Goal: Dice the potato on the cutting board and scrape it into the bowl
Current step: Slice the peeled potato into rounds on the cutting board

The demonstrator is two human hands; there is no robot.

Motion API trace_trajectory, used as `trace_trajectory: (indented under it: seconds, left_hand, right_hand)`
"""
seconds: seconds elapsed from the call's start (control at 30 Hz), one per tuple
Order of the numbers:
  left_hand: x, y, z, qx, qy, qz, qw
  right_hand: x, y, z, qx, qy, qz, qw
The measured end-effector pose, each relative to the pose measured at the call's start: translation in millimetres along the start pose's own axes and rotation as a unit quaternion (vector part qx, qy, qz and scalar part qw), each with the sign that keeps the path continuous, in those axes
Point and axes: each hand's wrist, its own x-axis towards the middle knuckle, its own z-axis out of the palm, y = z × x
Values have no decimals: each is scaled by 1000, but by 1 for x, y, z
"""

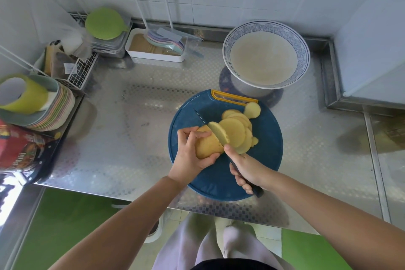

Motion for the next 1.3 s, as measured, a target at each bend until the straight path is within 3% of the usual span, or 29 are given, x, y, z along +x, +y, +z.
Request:
trace_trajectory:
  seconds: [0.67, 1.07, 1.2, 1.3]
  left_hand:
    - [-12, 3, -17, -8, 12, -16, 1000]
    - [-26, 22, -22, -52, 2, -66, 996]
    - [-24, 29, -19, -81, -6, -96, 992]
    - [-20, 36, -13, -100, 15, -121, 988]
  right_hand:
    - [8, -2, 9, 16, 48, 1, 999]
    - [-37, 11, -22, 181, -54, -21, 982]
    - [-55, 5, -33, 186, -27, -54, 981]
    - [-61, 4, -29, 119, 18, -94, 988]
